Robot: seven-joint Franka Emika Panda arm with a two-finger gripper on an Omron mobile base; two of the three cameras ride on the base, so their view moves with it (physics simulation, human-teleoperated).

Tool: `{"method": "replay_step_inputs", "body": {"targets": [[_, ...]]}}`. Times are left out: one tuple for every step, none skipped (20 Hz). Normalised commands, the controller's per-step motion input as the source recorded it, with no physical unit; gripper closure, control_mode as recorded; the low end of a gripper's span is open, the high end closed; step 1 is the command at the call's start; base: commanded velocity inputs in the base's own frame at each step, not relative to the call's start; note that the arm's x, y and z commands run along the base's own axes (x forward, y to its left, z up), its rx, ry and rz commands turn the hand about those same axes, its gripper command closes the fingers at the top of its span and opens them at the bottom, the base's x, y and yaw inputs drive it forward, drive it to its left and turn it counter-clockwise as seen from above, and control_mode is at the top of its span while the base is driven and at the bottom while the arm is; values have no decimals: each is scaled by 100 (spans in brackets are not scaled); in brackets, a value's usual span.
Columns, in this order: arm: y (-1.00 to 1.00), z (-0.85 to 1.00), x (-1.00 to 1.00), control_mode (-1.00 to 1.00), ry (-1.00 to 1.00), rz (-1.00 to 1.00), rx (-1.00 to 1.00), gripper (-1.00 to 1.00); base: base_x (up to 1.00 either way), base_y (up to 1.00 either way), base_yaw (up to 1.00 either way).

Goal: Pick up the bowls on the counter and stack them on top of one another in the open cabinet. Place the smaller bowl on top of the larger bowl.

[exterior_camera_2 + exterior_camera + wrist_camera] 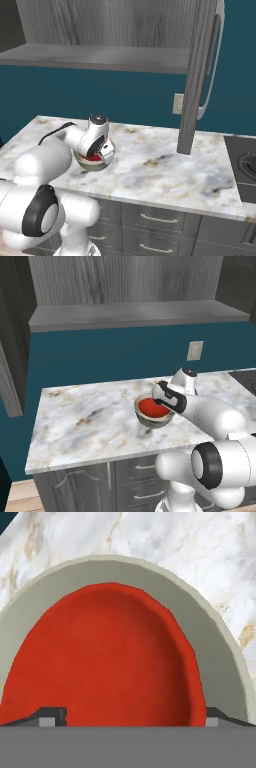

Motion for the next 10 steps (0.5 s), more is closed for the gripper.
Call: {"method": "replay_step_inputs", "body": {"targets": [[0,40,0,-100,4,0,1,-100,0,0,0],[0,38,0,-100,4,0,1,-100,0,0,0],[0,33,0,-100,3,0,1,-100,0,0,0],[0,25,-1,-100,2,0,1,-100,0,0,0],[0,16,-3,-100,0,0,1,-100,0,0,0],[0,10,-5,-100,0,0,1,-100,0,0,0],[0,6,-8,-100,0,0,1,-100,0,0,0],[-1,4,-9,-100,0,0,1,-100,0,0,0],[-3,4,-10,-100,0,0,2,-100,0,0,0],[-5,6,-10,-100,0,0,2,-100,0,0,0]]}}
